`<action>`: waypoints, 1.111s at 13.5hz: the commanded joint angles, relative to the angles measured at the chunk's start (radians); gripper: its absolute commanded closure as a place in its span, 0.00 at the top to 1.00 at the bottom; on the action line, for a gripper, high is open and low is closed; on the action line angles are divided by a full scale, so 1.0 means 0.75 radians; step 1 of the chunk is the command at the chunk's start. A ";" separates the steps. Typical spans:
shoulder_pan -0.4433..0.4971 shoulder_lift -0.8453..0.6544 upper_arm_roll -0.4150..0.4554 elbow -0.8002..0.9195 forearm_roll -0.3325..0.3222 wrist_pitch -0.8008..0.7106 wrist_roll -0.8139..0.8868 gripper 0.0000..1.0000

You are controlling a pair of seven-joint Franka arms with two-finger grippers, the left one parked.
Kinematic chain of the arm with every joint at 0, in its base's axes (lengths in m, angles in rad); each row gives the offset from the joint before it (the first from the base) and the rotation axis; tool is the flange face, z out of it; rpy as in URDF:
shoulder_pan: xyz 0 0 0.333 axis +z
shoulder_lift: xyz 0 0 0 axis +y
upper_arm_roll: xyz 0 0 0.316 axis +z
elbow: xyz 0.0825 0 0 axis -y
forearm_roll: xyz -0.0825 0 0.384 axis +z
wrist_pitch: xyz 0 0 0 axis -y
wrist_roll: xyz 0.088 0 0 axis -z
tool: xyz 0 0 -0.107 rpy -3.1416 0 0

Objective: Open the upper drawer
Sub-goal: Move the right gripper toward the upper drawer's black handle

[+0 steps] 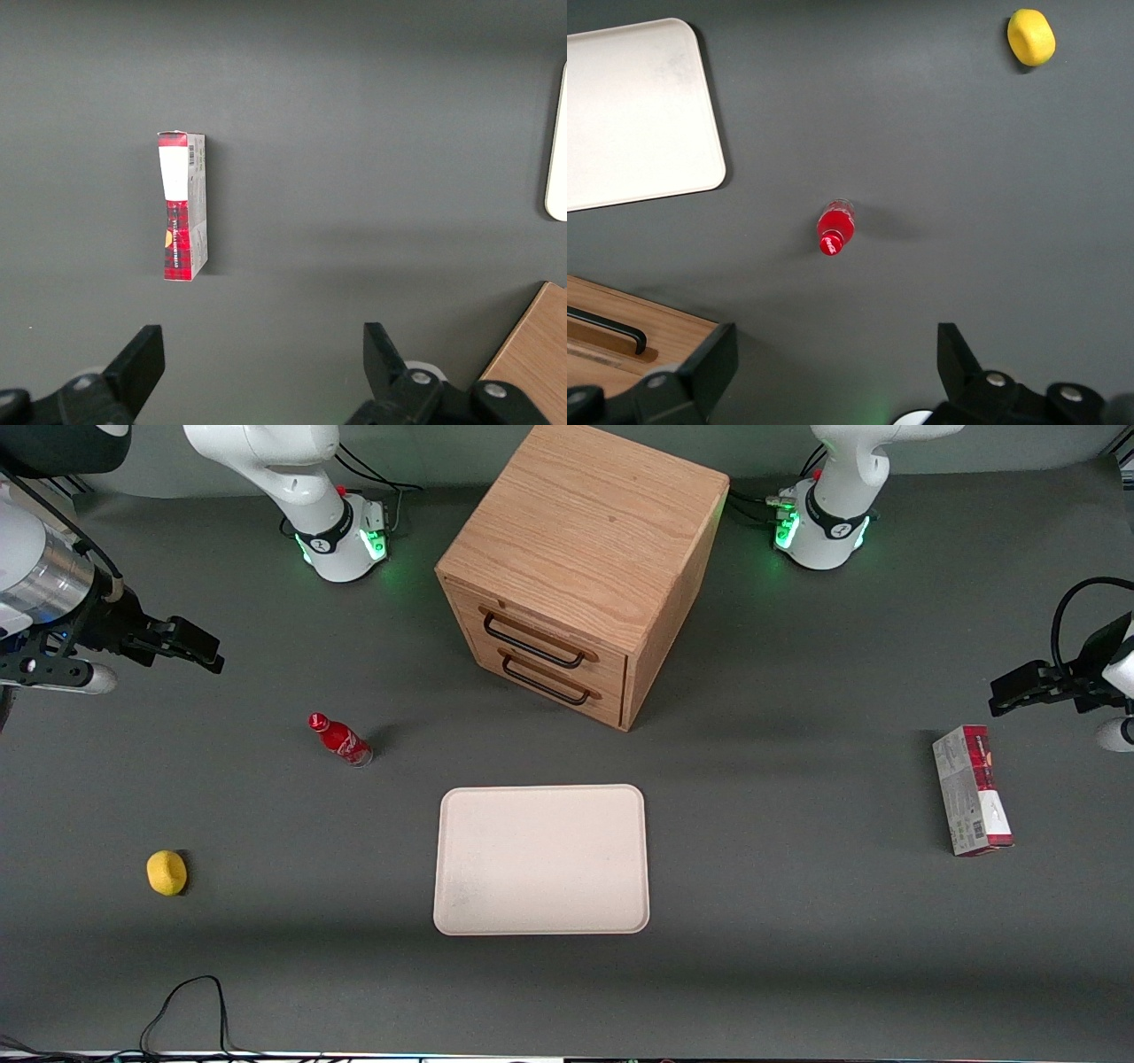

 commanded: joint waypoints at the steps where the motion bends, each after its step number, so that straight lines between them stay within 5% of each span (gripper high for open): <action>1: 0.022 -0.006 -0.016 0.003 0.016 0.014 0.022 1.00; 4: 0.024 0.085 0.002 0.115 0.032 0.016 0.044 1.00; 8: 0.048 0.312 0.192 0.376 0.032 -0.029 0.087 1.00; 15: 0.057 0.566 0.767 0.471 0.008 -0.039 -0.024 1.00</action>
